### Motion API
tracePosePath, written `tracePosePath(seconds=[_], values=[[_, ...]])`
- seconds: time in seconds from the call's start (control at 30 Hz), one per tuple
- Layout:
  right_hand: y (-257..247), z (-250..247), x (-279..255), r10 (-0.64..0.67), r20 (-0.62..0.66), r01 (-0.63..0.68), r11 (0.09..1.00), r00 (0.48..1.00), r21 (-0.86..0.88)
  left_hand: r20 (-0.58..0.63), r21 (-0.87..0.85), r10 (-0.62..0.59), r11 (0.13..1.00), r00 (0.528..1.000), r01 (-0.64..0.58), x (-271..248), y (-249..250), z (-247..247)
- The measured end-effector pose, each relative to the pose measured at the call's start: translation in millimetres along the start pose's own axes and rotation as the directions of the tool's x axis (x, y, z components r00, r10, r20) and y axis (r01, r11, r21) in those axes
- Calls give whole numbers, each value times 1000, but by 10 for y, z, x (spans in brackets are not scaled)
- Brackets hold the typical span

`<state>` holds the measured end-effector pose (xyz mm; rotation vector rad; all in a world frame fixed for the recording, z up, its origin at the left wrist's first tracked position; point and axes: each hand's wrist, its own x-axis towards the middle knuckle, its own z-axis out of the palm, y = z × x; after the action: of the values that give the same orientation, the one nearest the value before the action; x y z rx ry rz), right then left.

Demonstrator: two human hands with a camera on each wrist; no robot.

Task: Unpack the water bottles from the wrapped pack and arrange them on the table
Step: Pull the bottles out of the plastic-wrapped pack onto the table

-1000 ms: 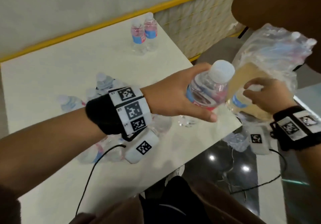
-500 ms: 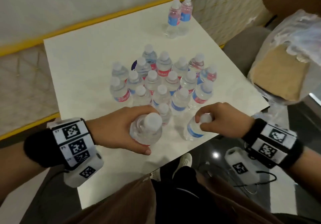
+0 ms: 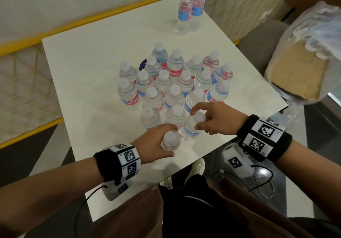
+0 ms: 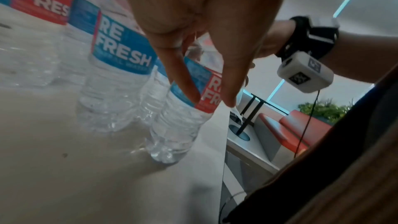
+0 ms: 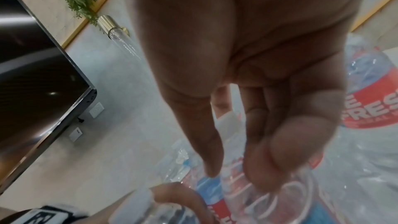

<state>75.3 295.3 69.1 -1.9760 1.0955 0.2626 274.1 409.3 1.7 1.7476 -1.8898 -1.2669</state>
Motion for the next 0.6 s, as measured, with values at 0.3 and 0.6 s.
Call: tracePosePath(seconds=[0.3, 0.6], values=[[242, 114, 93, 54, 79, -45, 993, 995, -107, 98, 168, 20, 985, 995, -37, 86, 136, -131], [280, 194, 43, 68, -18, -68, 998, 998, -6, 95, 225, 30, 973, 995, -51, 145, 239, -77]])
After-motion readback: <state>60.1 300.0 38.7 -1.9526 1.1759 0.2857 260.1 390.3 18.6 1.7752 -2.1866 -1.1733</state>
